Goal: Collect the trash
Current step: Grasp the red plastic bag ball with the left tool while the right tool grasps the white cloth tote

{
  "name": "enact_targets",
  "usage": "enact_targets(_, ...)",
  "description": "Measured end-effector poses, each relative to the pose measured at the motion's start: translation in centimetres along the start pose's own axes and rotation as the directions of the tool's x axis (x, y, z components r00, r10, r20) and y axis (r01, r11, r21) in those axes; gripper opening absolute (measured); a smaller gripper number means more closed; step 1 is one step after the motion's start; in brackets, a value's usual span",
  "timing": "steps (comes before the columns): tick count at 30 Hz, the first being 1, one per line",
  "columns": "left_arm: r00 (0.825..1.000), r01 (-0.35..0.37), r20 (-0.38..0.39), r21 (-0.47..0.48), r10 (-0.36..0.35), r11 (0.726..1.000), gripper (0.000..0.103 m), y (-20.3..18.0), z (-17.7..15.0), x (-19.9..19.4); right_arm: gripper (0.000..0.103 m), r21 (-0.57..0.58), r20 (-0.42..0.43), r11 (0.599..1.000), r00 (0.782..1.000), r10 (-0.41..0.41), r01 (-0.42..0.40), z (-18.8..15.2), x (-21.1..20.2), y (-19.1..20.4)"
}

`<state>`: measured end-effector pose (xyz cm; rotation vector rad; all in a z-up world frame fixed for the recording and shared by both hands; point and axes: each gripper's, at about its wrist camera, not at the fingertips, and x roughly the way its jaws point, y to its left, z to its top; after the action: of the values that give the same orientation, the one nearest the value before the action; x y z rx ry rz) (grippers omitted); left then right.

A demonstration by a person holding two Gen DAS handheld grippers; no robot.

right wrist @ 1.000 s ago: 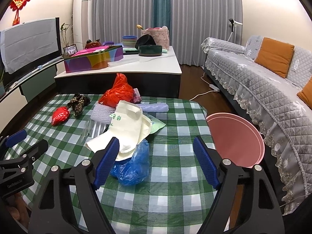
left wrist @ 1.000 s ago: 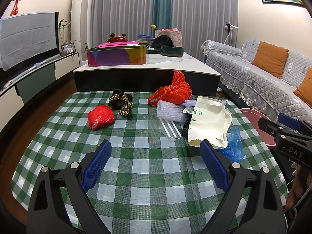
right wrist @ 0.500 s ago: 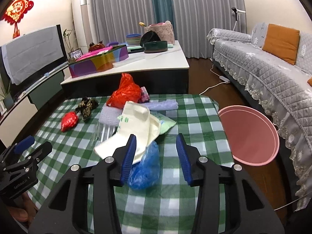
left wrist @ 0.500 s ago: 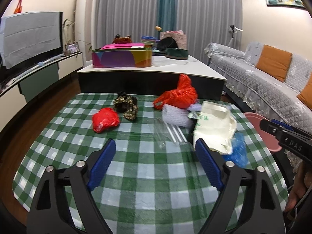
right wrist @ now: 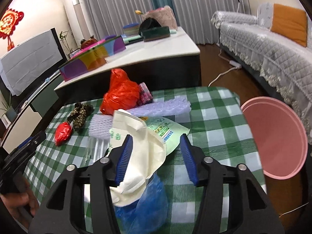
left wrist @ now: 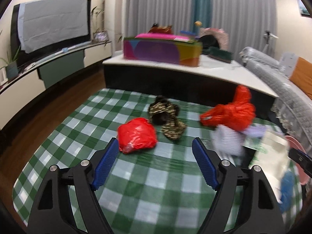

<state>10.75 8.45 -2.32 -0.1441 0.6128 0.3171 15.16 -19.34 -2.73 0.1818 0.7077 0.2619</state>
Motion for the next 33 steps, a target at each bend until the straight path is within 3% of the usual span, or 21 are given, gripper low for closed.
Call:
enact_targets(2,0.999,-0.029,-0.021,-0.009,0.029,1.000,0.076,0.3,0.3,1.9,0.053,0.009,-0.019,1.000,1.000,0.014,-0.013,0.1,1.1,-0.3)
enact_targets(5,0.995,-0.085,-0.052,0.001,0.085,0.996,0.089,0.5,0.5,4.2,0.053,0.009,-0.044,0.999,0.998,0.039,-0.038,0.2,2.1,-0.5)
enact_targets(9,0.983,-0.132,-0.128,0.009,0.132,0.991,0.090,1.0,0.9,7.3,0.053,0.009,-0.074,0.998,0.995,0.065,-0.065,0.2,3.2,-0.7)
enact_targets(15,0.968,-0.143,-0.213,-0.030,0.133,0.989,0.090,2.1,1.2,9.9,0.050,-0.017,-0.100,0.995,0.990,0.099,-0.101,0.0,3.7,-0.3)
enact_targets(18,0.961,-0.139,-0.245,-0.031,0.127,0.990,0.089,2.1,1.1,10.5,0.039,-0.035,-0.111,0.992,0.987,0.119,-0.123,-0.1,3.8,0.2)
enact_targets(21,0.957,-0.124,-0.268,-0.022,0.114,0.992,0.073,1.8,0.9,10.8,0.021,-0.047,-0.109,0.988,0.984,0.138,-0.144,0.0,3.5,0.5)
enact_targets(25,0.961,-0.115,-0.258,-0.031,0.103,0.993,0.072,1.9,0.8,10.3,0.011,-0.079,-0.093,0.979,0.979,0.183,-0.191,0.3,2.4,1.3)
enact_targets(33,0.978,-0.074,-0.197,-0.020,0.069,0.997,0.071,1.3,1.1,7.1,0.008,-0.145,-0.031,0.970,0.981,0.192,-0.195,0.4,-0.4,2.5)
